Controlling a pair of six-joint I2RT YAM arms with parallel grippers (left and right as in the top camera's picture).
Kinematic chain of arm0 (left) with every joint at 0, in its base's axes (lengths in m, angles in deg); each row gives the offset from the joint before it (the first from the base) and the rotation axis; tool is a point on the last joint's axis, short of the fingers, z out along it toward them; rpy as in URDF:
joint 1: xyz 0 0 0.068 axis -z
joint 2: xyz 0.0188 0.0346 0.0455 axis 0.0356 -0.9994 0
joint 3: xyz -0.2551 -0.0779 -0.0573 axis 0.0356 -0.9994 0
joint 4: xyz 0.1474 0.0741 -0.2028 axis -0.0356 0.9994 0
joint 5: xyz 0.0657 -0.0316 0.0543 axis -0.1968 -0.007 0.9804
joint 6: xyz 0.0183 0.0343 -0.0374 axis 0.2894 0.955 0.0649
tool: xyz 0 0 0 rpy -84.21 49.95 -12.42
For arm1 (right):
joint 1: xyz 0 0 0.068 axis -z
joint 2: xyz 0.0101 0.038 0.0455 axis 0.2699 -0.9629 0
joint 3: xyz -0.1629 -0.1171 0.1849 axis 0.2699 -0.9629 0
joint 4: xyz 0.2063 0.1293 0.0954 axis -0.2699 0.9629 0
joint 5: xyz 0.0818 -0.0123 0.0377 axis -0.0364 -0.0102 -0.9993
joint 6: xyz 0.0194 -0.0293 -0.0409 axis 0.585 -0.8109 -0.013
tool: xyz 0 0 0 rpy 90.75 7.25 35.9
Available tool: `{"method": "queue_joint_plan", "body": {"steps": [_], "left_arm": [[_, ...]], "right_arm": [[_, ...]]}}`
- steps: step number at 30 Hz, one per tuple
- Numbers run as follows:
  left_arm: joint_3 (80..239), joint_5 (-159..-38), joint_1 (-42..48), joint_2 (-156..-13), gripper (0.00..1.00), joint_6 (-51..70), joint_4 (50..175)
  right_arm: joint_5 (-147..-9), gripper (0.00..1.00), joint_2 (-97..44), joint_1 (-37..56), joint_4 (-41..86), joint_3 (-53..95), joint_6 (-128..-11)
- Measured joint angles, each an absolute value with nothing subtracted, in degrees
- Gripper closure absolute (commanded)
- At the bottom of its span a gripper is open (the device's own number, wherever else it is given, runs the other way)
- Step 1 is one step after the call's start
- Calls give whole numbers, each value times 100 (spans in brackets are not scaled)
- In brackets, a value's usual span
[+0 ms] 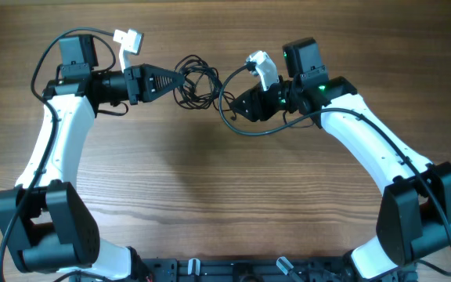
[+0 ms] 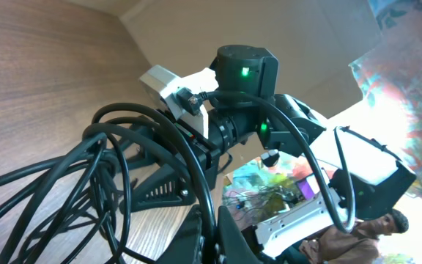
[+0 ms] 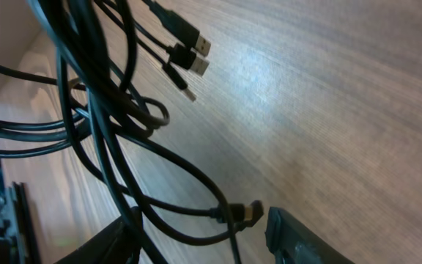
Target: Untangle cables
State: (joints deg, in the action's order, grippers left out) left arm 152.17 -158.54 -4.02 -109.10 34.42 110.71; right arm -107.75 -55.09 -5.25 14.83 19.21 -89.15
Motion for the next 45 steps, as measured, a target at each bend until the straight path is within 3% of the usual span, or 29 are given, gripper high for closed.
{"method": "queue_joint_plan", "body": {"steps": [6, 18, 26, 45], "left_arm": [[15217, -15873, -402, -10910, 96, 3444, 11119], [15217, -15849, -402, -10910, 96, 3444, 11121], [15217, -15878, -402, -10910, 96, 3357, 11145], [15217, -15897, -402, -10910, 96, 3313, 11147]], "right_arm": [[-11149, 33, -5509, -518, 1357, 1927, -9197], [-12384, 34, -5509, -123, 1155, 2043, -9262], [-11796, 39, -5509, 109, 1273, 2043, -9265], [-11348, 43, -5771, -518, 1348, 2043, -9265]]}}
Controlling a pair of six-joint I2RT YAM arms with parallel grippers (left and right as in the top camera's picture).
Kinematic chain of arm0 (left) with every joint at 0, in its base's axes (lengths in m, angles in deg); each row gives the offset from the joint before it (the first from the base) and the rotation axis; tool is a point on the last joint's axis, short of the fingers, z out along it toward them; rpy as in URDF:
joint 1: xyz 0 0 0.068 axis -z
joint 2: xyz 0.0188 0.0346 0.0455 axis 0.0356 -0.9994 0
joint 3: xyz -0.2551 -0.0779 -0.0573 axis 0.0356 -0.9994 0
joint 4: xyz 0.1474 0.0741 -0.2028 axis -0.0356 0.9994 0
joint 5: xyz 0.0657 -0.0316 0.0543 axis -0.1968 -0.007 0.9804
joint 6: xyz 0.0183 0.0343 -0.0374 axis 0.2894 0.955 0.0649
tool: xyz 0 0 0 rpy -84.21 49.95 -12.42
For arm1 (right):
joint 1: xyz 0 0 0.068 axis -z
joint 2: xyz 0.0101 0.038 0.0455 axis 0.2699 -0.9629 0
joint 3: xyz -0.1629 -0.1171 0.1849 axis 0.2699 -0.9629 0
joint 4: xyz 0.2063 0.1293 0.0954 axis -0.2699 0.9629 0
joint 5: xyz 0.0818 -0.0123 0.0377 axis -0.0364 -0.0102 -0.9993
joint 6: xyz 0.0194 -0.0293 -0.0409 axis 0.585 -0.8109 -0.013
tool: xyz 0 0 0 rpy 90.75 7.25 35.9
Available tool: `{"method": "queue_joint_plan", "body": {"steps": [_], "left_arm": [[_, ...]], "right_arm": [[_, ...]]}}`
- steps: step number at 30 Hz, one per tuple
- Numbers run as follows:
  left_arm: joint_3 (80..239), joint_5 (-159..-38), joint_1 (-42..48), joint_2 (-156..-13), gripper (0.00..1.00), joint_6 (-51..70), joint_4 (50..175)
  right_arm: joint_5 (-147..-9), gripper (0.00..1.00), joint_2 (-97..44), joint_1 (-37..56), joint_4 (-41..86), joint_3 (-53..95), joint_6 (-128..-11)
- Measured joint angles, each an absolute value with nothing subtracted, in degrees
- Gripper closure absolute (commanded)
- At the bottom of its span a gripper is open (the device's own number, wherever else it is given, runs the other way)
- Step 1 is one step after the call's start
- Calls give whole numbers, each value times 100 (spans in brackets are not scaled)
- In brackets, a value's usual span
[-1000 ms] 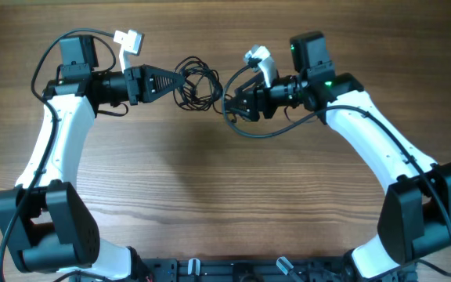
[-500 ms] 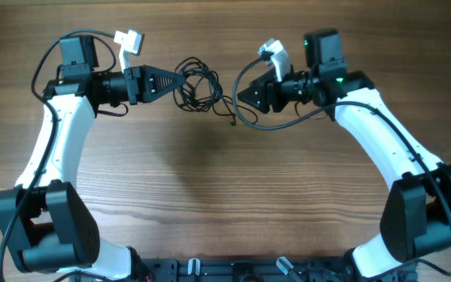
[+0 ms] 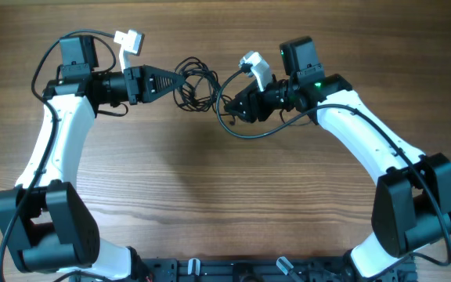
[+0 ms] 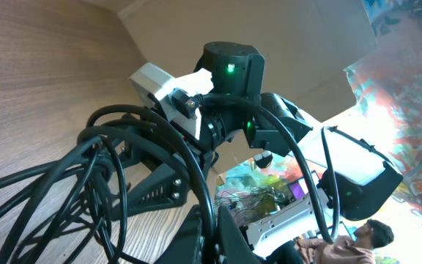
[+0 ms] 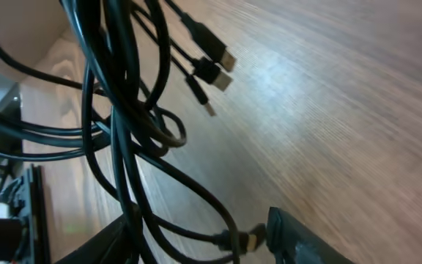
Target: Untangle cables
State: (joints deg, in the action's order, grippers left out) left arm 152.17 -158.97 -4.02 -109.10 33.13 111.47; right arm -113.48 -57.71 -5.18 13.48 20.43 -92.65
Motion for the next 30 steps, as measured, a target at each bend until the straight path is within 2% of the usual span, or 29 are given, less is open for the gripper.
{"method": "queue_joint_plan", "body": {"steps": [9, 17, 30], "left_arm": [[15217, -15915, -402, -10910, 96, 3313, 11160], [15217, -15915, -402, -10910, 96, 3271, 11160], [15217, -15915, -402, -10910, 96, 3033, 11160]], "right_arm": [[-12773, 43, -5771, -236, 353, 2074, -8897], [-12200, 49, -5771, 43, 847, 2076, -8788], [-11824, 51, -5961, -407, 1302, 2074, -9094]]}}
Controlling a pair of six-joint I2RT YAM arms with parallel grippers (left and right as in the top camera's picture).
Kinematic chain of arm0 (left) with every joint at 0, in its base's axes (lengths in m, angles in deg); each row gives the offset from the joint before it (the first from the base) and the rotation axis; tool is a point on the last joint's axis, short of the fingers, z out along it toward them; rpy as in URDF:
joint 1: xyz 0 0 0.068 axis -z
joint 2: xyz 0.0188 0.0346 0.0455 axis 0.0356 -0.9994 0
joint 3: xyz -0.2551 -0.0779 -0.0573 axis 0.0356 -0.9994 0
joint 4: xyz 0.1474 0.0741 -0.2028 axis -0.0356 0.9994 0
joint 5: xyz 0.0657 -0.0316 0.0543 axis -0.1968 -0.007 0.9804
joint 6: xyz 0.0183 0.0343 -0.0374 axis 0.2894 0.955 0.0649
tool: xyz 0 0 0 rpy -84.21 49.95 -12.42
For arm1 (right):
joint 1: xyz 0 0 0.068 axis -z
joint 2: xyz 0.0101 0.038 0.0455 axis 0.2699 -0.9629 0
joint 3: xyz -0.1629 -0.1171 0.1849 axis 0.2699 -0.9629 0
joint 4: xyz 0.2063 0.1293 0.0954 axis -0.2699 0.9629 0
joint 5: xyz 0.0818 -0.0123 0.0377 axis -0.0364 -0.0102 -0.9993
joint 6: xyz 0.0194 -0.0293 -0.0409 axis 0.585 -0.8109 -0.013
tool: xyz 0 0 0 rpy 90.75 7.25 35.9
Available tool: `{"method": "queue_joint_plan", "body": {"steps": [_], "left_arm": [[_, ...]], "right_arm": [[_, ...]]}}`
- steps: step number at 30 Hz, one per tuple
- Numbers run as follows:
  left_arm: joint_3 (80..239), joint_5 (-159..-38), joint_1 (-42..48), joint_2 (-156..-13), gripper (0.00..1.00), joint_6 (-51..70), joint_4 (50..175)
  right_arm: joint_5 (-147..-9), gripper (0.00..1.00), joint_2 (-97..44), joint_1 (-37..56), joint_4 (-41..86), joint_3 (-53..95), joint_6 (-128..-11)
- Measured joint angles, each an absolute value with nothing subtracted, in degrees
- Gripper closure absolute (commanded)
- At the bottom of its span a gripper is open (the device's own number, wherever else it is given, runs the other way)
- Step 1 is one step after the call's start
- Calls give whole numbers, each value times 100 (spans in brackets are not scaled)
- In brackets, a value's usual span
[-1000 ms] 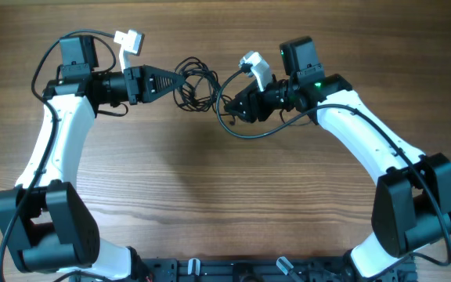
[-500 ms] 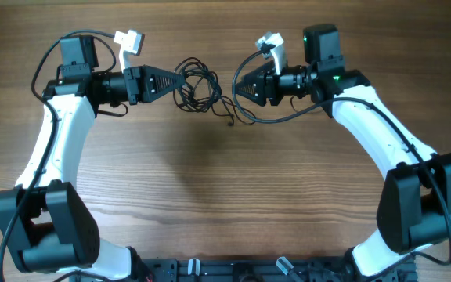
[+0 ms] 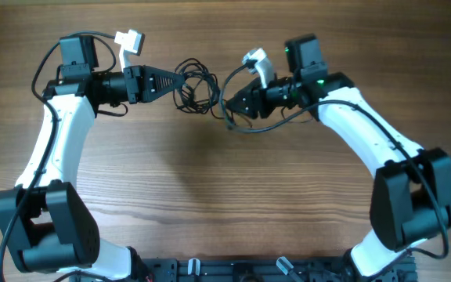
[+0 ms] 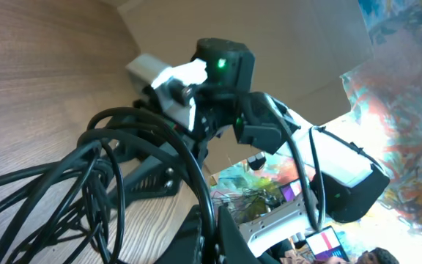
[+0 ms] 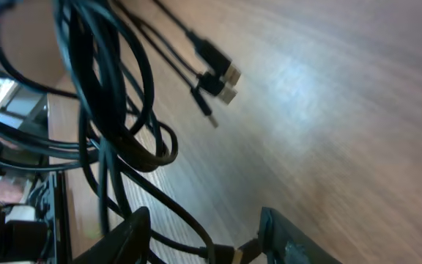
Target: Untangle cables
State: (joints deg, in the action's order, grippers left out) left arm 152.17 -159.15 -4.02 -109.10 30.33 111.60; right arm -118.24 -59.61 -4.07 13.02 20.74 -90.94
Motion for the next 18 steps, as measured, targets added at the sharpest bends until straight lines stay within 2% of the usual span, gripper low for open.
{"method": "queue_joint_plan", "body": {"steps": [18], "left_arm": [[15217, -15915, -402, -10910, 96, 3011, 11160]], "right_arm": [[-11732, 52, -6047, -689, 1162, 2076, -9265]]}}
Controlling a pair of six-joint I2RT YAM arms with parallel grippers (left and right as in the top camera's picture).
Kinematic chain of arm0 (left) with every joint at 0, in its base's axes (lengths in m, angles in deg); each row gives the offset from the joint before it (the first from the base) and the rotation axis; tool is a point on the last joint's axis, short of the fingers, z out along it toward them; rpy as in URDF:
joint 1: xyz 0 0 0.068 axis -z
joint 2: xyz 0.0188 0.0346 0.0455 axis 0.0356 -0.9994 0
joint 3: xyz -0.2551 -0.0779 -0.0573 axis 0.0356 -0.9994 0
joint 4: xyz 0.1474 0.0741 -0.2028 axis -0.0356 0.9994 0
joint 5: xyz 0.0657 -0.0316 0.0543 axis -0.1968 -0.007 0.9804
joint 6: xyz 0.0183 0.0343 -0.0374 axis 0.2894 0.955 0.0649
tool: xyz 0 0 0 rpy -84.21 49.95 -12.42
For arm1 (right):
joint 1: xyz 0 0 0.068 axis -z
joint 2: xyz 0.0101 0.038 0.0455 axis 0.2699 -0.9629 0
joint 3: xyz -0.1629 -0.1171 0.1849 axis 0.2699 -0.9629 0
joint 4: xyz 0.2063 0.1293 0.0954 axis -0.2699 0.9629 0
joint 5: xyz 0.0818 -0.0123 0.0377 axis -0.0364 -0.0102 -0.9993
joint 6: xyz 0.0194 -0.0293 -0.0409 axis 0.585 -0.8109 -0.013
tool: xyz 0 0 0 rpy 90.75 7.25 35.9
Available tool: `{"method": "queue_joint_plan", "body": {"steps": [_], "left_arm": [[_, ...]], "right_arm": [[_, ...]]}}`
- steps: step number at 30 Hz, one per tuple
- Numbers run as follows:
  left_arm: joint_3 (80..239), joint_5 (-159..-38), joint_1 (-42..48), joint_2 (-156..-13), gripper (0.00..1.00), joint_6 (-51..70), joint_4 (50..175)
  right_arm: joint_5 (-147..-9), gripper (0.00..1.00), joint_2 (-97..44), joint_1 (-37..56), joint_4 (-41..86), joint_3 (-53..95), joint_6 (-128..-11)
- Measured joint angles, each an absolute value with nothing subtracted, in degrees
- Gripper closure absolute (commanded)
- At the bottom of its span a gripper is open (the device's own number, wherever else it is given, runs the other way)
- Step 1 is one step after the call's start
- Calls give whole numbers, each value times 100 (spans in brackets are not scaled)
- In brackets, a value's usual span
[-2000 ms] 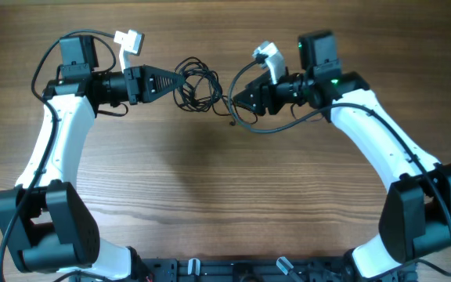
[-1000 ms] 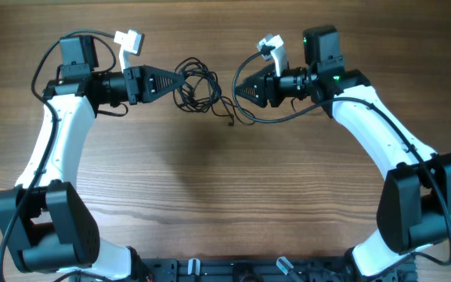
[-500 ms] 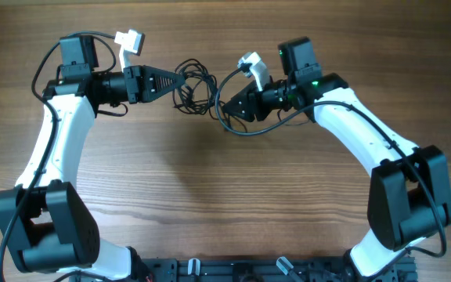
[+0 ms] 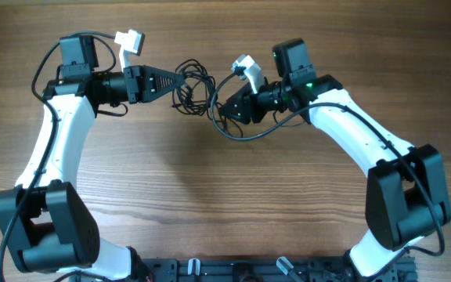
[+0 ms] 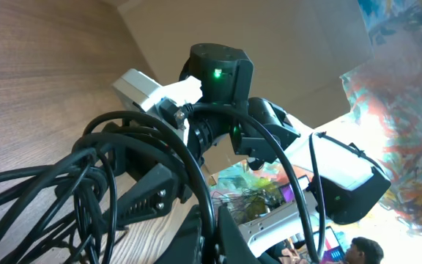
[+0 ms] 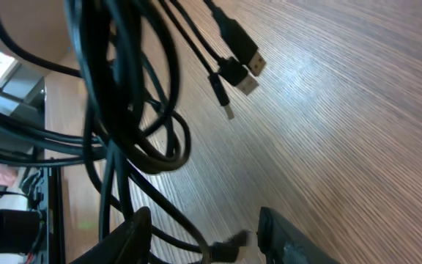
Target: Untangle cables
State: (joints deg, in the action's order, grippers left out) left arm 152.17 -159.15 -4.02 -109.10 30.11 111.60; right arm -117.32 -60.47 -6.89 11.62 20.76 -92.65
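A tangle of black cables (image 4: 194, 86) hangs between both arms at the back of the wooden table. My left gripper (image 4: 182, 81) is at the tangle's left edge; in the left wrist view it (image 5: 212, 238) is shut on one black cable (image 5: 189, 161). My right gripper (image 4: 222, 108) sits at the tangle's right side, open. In the right wrist view it (image 6: 207, 235) has strands of the bundle (image 6: 116, 88) and a small plug (image 6: 229, 246) between its spread fingers. Two USB plugs (image 6: 244, 62) dangle just above the wood. A slack loop (image 4: 241, 131) sags below the right gripper.
The wooden table (image 4: 210, 196) stretches toward the front. A dark rail (image 4: 233, 270) runs along the front edge. The right arm's wrist (image 5: 218, 73) fills the middle of the left wrist view, close behind the cables.
My right gripper has shifted a little left and down, closer to the tangle, still open. The loop under it hangs lower. The left gripper has not moved.
All along my left gripper stayed in place, shut on a cable at the tangle's left edge. My right gripper, open, stood right of the tangle with strands between its fingers, then stood closer to it at each later moment, and now is at its right side.
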Motion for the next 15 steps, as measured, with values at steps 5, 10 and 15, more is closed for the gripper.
{"method": "queue_joint_plan", "body": {"steps": [5, 10, 15], "left_arm": [[15217, -15917, -402, -10910, 96, 3011, 11160], [15217, -15917, -402, -10910, 96, 3011, 11160], [15217, -15917, -402, -10910, 96, 3011, 11160]], "right_arm": [[-11732, 52, -6047, -719, 1077, 2076, -9265], [-11732, 55, -6047, -719, 1055, 2074, -9265], [-11732, 61, -6047, -719, 1033, 2074, -9265]]}}
